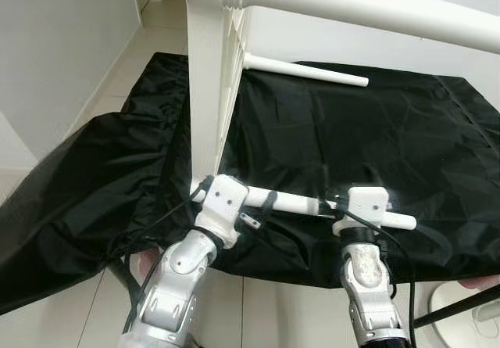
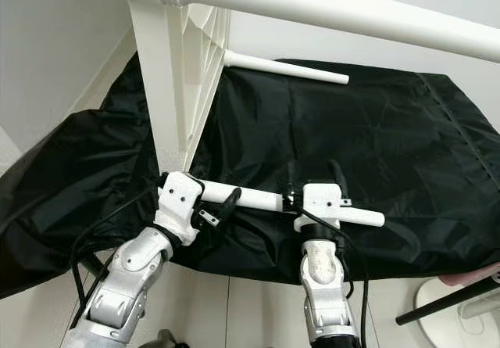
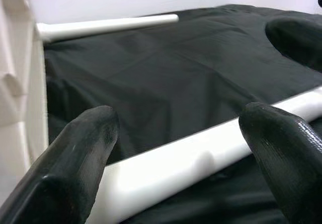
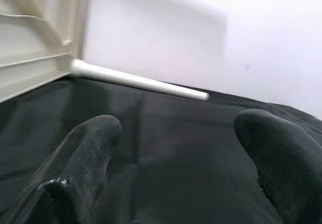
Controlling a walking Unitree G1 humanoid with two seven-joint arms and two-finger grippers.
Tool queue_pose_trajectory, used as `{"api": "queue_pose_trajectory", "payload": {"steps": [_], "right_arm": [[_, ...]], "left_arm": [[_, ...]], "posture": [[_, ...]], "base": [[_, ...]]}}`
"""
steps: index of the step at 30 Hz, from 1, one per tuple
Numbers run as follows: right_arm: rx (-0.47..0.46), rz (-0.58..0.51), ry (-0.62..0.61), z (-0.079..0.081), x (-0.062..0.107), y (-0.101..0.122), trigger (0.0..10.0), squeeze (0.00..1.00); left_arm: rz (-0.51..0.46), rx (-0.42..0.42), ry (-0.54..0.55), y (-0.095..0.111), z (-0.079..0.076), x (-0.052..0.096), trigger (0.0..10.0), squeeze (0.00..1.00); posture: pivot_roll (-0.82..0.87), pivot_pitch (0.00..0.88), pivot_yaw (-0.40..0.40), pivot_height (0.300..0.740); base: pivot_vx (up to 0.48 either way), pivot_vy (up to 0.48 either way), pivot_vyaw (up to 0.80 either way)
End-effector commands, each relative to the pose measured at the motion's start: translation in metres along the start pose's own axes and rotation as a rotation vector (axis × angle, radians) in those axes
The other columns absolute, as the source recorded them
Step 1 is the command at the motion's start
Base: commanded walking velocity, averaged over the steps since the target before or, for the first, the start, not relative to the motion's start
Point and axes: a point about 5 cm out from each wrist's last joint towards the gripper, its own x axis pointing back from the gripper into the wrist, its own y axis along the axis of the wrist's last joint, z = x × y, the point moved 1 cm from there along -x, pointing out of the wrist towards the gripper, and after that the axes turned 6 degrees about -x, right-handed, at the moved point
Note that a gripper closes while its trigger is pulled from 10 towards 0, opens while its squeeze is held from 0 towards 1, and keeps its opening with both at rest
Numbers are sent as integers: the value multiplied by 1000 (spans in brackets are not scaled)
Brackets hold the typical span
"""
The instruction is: Building children table
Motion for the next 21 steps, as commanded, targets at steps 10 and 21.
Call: {"api": "queue_pose_trajectory", "payload": {"steps": [10, 21], "right_arm": [[-47, -3, -33, -9, 5, 3, 10000, 0], [-210, 54, -13, 1, 4, -1, 10000, 0]], "left_arm": [[20, -67, -93, -1, -5, 1, 10000, 0], [-26, -71, 92, 10, 18, -1, 10000, 0]], "posture": [[6, 12, 13, 740], [8, 14, 4, 740]], "base": [[0, 0, 0], [0, 0, 0]]}}
